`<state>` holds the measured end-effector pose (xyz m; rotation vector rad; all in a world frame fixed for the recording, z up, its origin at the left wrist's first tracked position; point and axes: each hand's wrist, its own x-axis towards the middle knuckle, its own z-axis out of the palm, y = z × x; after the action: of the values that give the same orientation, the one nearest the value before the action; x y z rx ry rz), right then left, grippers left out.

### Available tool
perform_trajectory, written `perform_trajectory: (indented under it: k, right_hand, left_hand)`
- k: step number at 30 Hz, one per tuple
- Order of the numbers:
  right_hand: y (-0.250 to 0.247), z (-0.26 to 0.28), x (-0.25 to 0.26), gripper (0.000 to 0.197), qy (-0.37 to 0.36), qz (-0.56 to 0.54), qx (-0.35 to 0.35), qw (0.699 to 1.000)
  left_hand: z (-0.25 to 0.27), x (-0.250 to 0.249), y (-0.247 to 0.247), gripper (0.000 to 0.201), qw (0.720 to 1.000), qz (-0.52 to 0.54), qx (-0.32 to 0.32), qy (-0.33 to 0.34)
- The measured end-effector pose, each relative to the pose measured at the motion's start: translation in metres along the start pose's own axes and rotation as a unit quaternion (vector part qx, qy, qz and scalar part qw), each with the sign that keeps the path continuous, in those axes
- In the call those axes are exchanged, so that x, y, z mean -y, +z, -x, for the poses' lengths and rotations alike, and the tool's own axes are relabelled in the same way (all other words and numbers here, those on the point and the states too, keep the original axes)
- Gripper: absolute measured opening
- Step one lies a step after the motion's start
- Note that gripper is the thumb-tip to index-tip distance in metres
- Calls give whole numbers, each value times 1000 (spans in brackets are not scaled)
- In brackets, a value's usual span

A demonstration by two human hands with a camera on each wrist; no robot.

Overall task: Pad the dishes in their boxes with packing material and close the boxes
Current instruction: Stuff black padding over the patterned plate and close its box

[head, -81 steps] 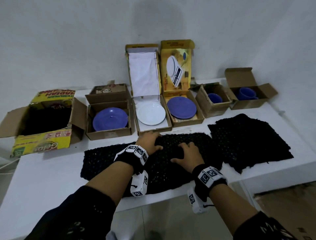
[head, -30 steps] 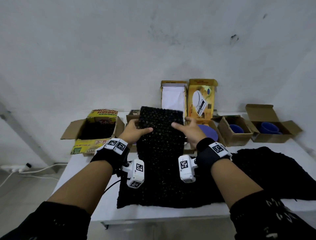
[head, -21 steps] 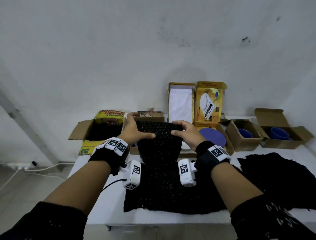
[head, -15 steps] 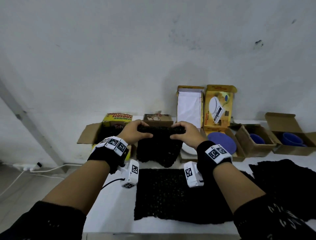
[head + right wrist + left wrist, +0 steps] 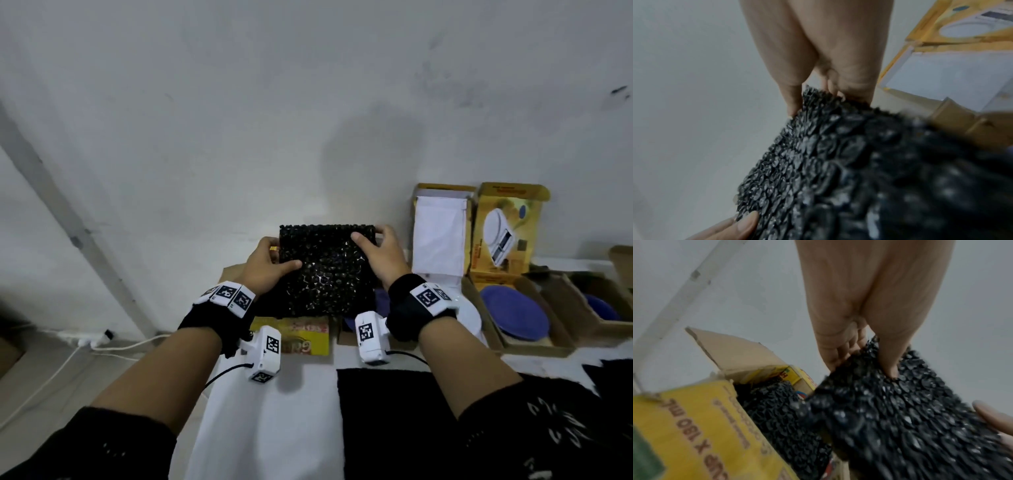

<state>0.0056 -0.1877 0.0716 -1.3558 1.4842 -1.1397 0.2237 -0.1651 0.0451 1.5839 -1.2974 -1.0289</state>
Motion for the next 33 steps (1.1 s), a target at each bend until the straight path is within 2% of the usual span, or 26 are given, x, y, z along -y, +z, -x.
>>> perform_trajectory:
  k: [2, 4, 7, 10, 12, 15, 17, 18, 20, 22, 25, 26, 28, 30, 31, 33]
  right_hand:
    - [15, 2, -9, 72, 20, -20, 7, 1000]
    - [33, 3, -20, 79, 36, -1, 58, 998]
    - [51, -2, -32, 54, 20, 113, 73, 991]
    - [72, -9, -37, 30, -17, 204, 38, 978]
    - [82, -13, -43, 30, -21, 236, 35, 971]
    - [90, -11, -50, 33, -24, 289, 79, 954]
    - [98, -11, -55, 31, -49, 333, 87, 937]
    - [97, -8, -54, 28, -85, 352, 70, 929]
    - [95, 1, -51, 23, -175, 385, 46, 905]
    - [98, 9, -50, 24, -218, 441, 109, 864]
    - [103, 17, -60, 38, -178, 555, 260, 770]
    - [103, 18, -62, 41, -165, 568, 277, 757]
    - [102, 18, -59, 42, -173, 543, 270, 777]
    - [101, 19, -54, 45, -216, 497, 249, 802]
    - [102, 21, -51, 47, -226, 487, 257, 803]
    - [105, 25, -50, 47, -198, 488, 322, 786]
  left_hand:
    - [-9, 9, -13, 52, 999, 13, -32, -11]
    - [-22, 23, -27, 60, 998, 5, -58, -26]
    - [-28, 37, -34, 56, 996, -63, -62, -3]
    - [-33, 53, -43, 54, 988, -147, 0, 45]
    - [-36, 61, -48, 62, 970, -228, 36, 69]
    - [-38, 67, -47, 66, 947, -306, 51, 84]
    - [-45, 75, -48, 63, 926, -361, 51, 94]
    - [-44, 73, -46, 63, 914, -390, 50, 101]
    - [-42, 73, -44, 63, 898, -423, 50, 109]
    - [-44, 76, -45, 62, 893, -431, 49, 118]
    - [-44, 82, -43, 61, 886, -439, 52, 137]
    - [-44, 84, -42, 61, 884, -442, 54, 144]
    - [-43, 88, -42, 60, 878, -448, 44, 163]
    - [-44, 91, -43, 62, 875, -450, 34, 175]
    - [-43, 92, -44, 64, 874, -451, 35, 177]
    - [-43, 93, -47, 76, 861, -473, 47, 179]
